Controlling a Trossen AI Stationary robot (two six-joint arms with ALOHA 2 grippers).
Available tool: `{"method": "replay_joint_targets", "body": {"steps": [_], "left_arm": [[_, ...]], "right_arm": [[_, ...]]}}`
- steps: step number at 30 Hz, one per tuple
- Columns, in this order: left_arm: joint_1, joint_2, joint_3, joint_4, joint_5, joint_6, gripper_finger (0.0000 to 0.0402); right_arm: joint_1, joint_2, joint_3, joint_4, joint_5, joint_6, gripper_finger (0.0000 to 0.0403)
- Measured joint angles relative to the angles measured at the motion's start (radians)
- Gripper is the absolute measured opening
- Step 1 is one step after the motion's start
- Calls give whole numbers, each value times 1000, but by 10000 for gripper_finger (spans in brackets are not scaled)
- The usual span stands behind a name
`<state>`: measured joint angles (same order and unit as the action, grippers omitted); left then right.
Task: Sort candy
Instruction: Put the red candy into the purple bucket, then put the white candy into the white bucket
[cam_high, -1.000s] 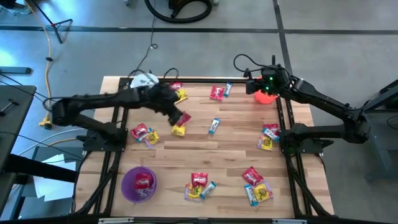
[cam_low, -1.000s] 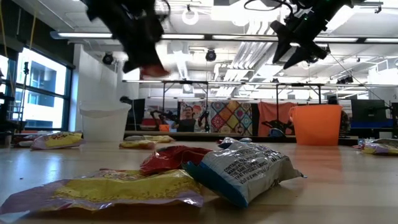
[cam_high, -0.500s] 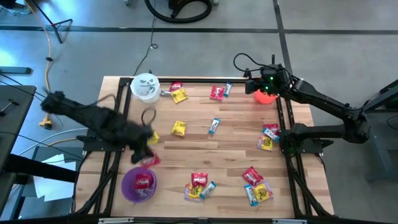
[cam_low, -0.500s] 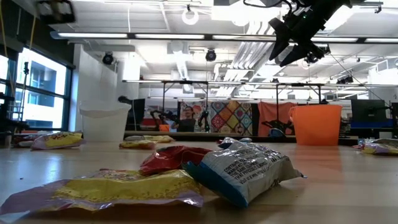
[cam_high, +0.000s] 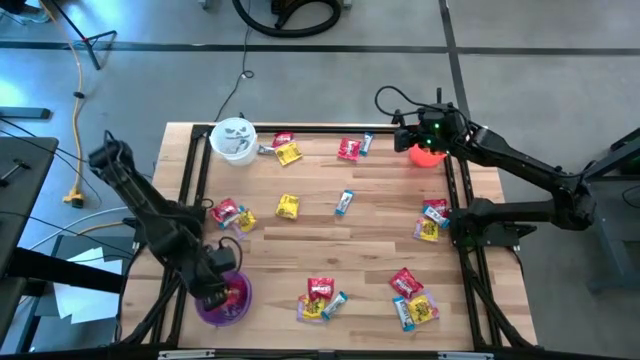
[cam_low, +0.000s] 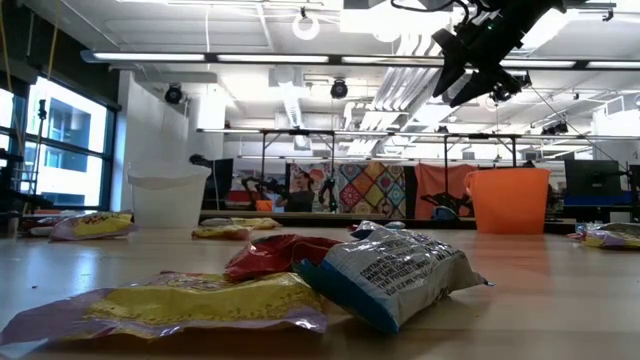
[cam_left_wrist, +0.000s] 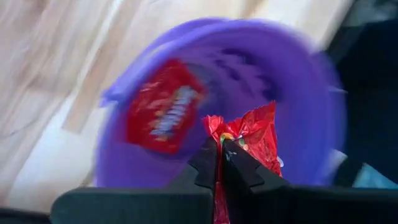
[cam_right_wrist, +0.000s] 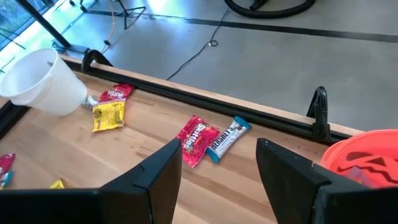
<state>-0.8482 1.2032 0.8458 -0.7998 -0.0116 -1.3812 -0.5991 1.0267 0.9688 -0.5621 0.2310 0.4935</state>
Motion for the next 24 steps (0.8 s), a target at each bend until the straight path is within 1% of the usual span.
{"method": "replay_joint_targets", "body": {"steps": [5,8,10,14,18,20,22,24], "left_arm": [[13,37,-48,39,0,-54,4],[23,40,-49,45,19,-30,20],[26,26,-49,50,46,-11,36],[30,-15,-27,41,89,7,73],[30,-73,31,10,89,95,102],[32,-106,67,-22,81,147,106],[46,-140,101,-67,59,191,100],[75,-176,130,-109,28,228,84]], "right_arm": [[0,0,0,0,-49,-39,201],[0,0,0,0,-94,-68,201],[0,0,0,0,-146,-97,201],[21,0,0,-3,-287,-153,201],[95,0,0,-31,-393,-181,200],[146,0,0,-76,-412,-169,191],[207,0,0,-155,-415,-139,170],[272,0,0,-244,-415,-103,137]]}}
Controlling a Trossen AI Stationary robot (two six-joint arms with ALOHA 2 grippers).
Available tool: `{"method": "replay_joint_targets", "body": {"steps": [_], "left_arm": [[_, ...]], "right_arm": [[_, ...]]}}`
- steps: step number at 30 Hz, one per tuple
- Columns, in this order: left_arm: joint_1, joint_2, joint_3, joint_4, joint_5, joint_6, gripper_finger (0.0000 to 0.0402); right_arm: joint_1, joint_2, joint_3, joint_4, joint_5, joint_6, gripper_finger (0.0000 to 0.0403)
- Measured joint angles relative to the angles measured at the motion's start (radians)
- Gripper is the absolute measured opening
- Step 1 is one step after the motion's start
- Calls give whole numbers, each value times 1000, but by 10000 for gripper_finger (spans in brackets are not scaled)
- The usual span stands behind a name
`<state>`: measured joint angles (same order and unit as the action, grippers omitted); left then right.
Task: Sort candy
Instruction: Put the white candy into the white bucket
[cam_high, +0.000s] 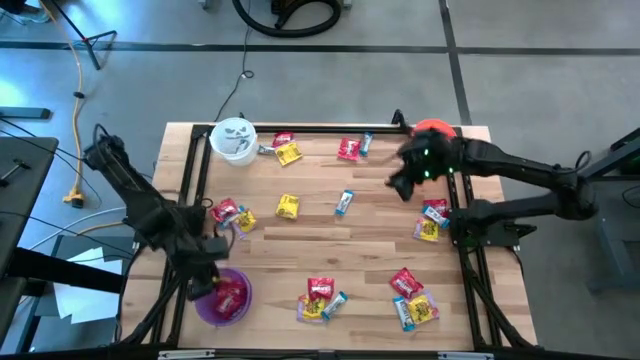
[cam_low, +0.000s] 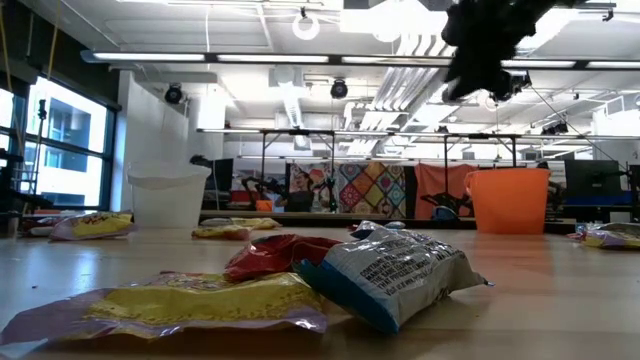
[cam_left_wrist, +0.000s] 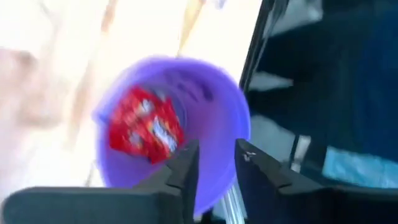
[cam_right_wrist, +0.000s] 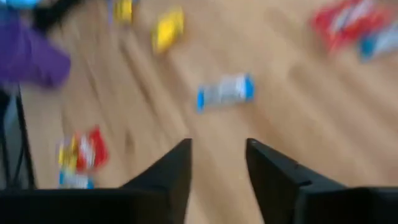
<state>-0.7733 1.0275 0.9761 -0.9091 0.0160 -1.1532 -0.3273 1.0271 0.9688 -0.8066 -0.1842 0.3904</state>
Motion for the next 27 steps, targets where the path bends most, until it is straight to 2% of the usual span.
{"method": "replay_joint_targets", "body": {"steps": [5,8,12,16,21,27], "left_arm": [[130,-91,13,-19,-77,143,18],[240,-112,13,-19,-82,294,5],[397,-110,12,22,-36,520,2],[550,-105,-50,216,85,679,1],[690,-105,-176,478,253,750,0],[809,-105,-302,643,332,762,0]], "right_arm": [[116,0,-2,-260,51,102,31],[133,0,-2,-400,109,135,8],[97,10,-2,-539,157,195,43],[77,37,-2,-588,165,193,91],[55,102,-2,-599,163,149,138],[2,227,-3,-591,153,59,165]]}}
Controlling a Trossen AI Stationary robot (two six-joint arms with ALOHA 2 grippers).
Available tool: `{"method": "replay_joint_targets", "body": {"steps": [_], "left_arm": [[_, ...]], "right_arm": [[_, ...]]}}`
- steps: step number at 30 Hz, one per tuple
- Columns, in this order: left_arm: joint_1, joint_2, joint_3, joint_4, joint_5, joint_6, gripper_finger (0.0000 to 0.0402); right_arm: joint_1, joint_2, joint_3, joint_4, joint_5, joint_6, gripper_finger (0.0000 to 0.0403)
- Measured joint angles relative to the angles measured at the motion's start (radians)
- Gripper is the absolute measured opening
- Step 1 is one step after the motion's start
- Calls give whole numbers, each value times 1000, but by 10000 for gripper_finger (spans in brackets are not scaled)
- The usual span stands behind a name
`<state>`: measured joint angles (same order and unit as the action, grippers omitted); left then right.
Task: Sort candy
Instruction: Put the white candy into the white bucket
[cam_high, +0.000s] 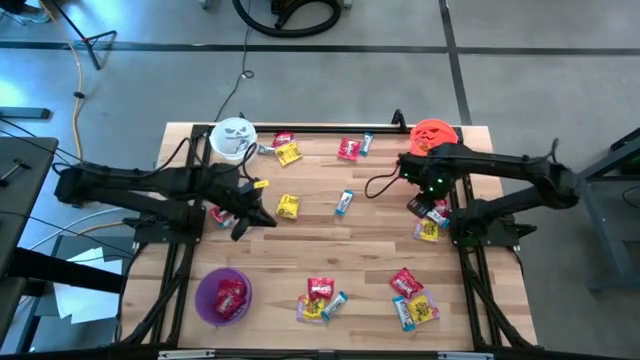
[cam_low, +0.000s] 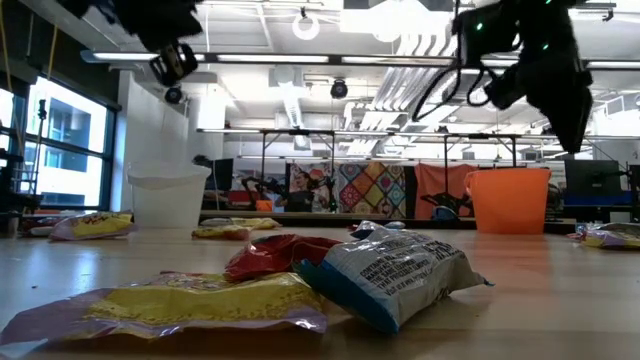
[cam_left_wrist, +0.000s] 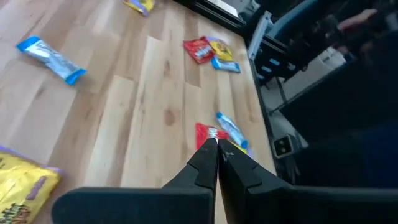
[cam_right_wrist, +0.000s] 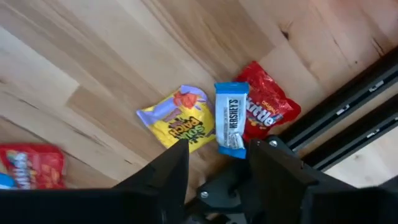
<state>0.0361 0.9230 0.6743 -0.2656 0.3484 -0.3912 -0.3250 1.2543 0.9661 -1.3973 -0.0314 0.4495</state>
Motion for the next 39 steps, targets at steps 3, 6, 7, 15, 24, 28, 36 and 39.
{"method": "replay_joint_targets", "body": {"steps": [3,6,7,15,24,28,36,39], "left_arm": [[38,0,-40,58,31,-12,0],[57,0,-61,81,34,-23,0],[59,0,-61,84,34,-19,0],[97,0,-60,83,33,9,0],[181,0,-60,50,34,44,0],[202,0,-60,49,35,56,0],[228,0,-60,49,35,56,0],[234,0,-60,49,35,55,0]], "right_arm": [[-33,70,0,3,-4,-43,176],[-68,145,0,5,-11,-104,185],[-79,172,0,7,-18,-123,188],[-135,386,0,27,-29,-274,209],[-181,559,0,60,-55,-395,227],[-189,607,0,73,-69,-432,227],[-193,666,0,118,-77,-473,213],[-193,683,0,118,-77,-494,179]]}}
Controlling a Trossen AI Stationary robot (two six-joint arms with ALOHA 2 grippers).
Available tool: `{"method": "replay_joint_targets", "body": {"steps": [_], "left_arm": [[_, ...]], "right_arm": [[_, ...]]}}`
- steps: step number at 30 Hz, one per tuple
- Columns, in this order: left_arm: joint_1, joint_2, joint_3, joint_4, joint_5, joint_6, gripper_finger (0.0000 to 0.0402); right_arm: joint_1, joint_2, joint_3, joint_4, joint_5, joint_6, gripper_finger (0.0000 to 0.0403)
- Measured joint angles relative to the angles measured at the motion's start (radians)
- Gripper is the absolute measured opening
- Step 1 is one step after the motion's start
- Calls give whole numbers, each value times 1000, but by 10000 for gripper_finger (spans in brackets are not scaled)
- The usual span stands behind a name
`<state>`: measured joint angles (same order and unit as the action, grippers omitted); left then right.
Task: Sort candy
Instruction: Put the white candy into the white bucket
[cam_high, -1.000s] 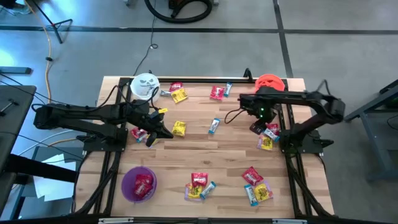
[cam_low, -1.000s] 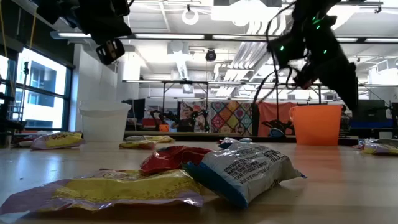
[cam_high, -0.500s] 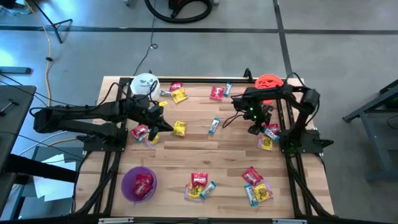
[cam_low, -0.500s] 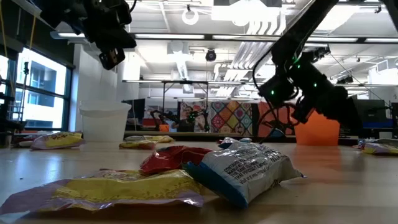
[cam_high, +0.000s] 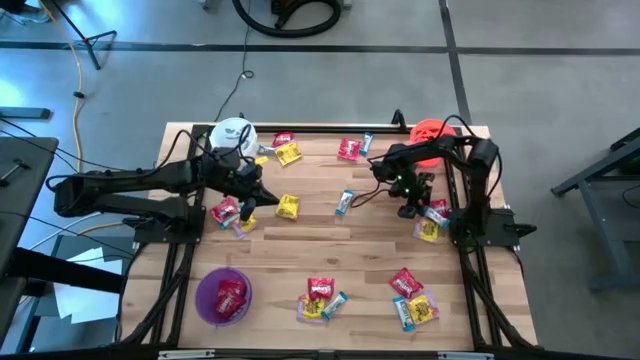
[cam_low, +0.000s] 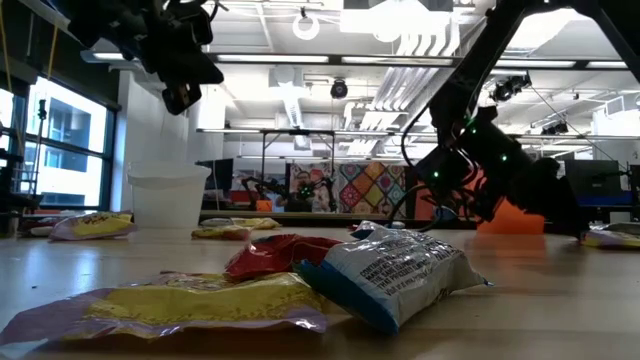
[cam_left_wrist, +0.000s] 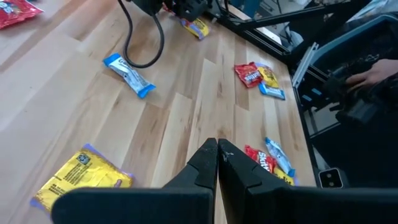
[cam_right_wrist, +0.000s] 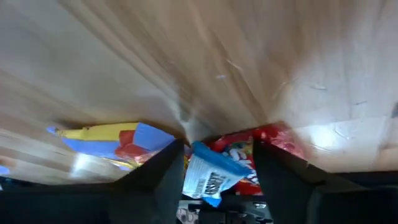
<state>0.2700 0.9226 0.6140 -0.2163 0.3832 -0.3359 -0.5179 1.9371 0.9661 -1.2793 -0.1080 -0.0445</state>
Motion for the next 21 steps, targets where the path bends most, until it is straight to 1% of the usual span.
{"method": "replay_joint_targets", "body": {"steps": [3,8,9,10,13,17,21], "left_arm": [[0,0,0,0,0,-1,0],[0,0,0,2,-1,-2,0],[0,0,0,4,-1,-3,0],[0,0,0,6,-3,-11,0],[0,0,0,18,-8,-31,0],[0,0,0,88,-13,-65,0],[0,0,0,169,-56,-103,0]], "right_arm": [[0,2,0,-3,0,-16,126],[0,0,2,-61,0,-40,23],[0,-6,2,-74,0,-44,12],[1,-18,2,-86,0,-49,7],[3,-73,5,-121,-1,-43,14],[3,-196,35,-151,-8,-9,4],[3,-347,83,-126,-73,71,2]]}}
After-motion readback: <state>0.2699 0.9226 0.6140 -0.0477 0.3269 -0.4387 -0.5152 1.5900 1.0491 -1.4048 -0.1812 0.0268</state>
